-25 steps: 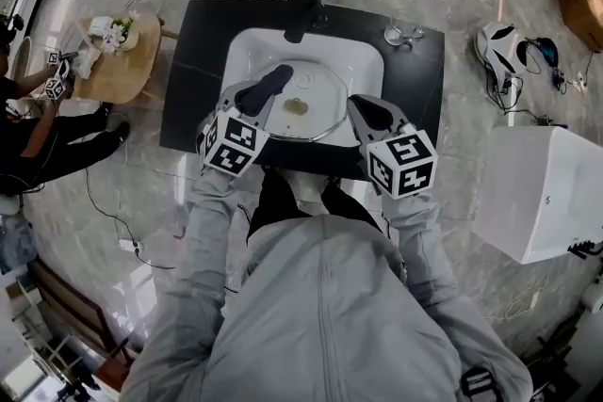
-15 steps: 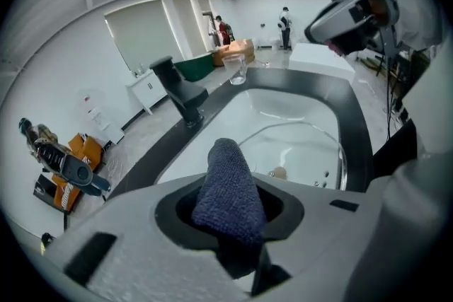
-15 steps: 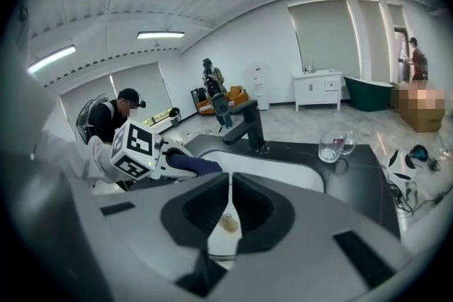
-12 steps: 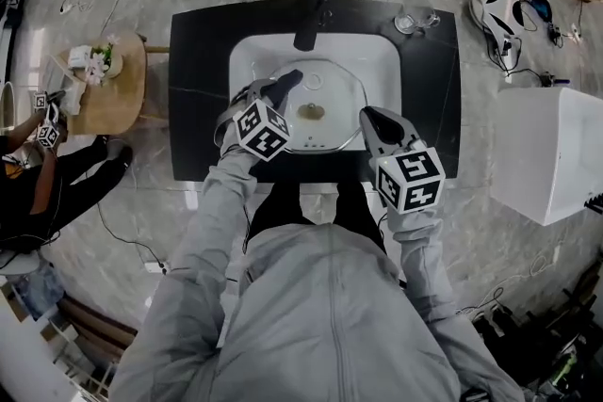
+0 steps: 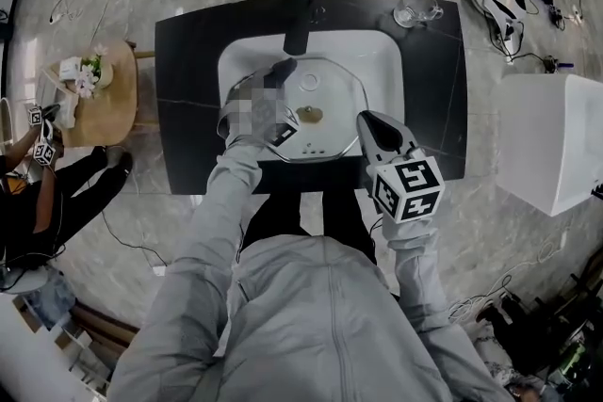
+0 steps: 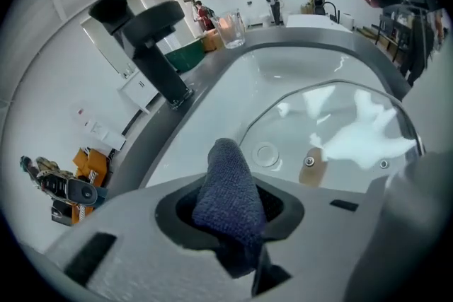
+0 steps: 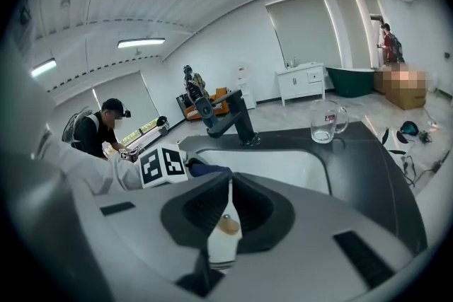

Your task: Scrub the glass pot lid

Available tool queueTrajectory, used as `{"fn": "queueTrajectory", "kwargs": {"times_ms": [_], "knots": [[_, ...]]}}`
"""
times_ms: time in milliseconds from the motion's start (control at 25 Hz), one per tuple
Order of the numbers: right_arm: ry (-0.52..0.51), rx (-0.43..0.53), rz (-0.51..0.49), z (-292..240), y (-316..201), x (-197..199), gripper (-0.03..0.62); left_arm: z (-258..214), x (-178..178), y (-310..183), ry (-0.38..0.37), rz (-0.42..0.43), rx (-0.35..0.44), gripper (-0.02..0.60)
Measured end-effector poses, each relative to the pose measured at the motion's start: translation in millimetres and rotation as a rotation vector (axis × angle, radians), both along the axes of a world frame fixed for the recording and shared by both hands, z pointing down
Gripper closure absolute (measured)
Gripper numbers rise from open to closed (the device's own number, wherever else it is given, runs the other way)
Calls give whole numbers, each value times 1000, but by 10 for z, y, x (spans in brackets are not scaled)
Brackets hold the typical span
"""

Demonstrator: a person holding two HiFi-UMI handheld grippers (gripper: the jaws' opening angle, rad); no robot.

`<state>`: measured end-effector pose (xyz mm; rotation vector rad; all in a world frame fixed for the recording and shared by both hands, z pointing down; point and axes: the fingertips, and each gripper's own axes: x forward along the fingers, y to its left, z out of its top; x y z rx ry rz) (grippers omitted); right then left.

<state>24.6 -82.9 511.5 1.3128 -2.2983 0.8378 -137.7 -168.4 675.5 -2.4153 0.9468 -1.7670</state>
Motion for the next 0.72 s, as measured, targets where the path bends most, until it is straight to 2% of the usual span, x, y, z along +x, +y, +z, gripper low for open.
{"fn": "queueTrajectory", "kwargs": {"times_ms": [200, 320, 440, 600, 720], "knots": [[-10, -22, 4, 128, -38, 6, 559, 221, -30, -68, -97, 55, -2, 472], [-6, -25, -19, 184, -61, -7, 559, 408, -59, -62, -121, 57, -42, 472], [-4, -31, -24, 228, -94, 39, 559, 558, -22, -48, -97, 33, -92, 472], [-17, -47, 21, 281, -130, 181, 559, 714, 142, -9, -17, -18, -170, 472], [-30, -60, 41, 303, -128, 252, 559, 856, 226, 27, 2, -37, -204, 472]]}}
